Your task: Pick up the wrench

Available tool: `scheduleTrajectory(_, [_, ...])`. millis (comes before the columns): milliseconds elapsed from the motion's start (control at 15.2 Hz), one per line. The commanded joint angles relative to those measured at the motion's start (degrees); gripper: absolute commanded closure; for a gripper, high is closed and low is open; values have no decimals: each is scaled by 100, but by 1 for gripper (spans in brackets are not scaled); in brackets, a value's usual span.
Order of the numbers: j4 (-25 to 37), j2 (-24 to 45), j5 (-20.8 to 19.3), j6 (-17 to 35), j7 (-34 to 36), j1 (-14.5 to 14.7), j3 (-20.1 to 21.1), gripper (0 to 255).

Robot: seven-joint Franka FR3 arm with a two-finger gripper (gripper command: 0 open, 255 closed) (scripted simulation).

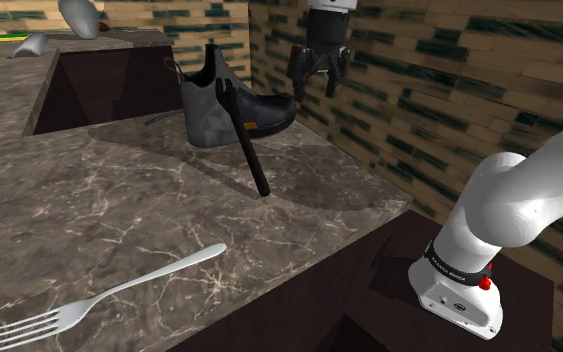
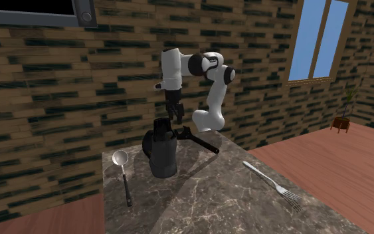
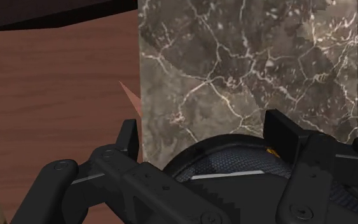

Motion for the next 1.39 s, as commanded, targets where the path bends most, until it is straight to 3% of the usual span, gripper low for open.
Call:
scheduleTrajectory(0, [377, 300, 65, -44, 235, 48, 163, 0])
scheduleTrajectory(462, [1996, 1501, 78, -338, 1067, 200, 699, 0])
scheduleTrajectory(924, [3962, 2891, -235, -830, 1925, 467, 1179, 0])
scheduleTrajectory(1320, [3220, 2664, -154, -310, 1812, 445, 1147, 0])
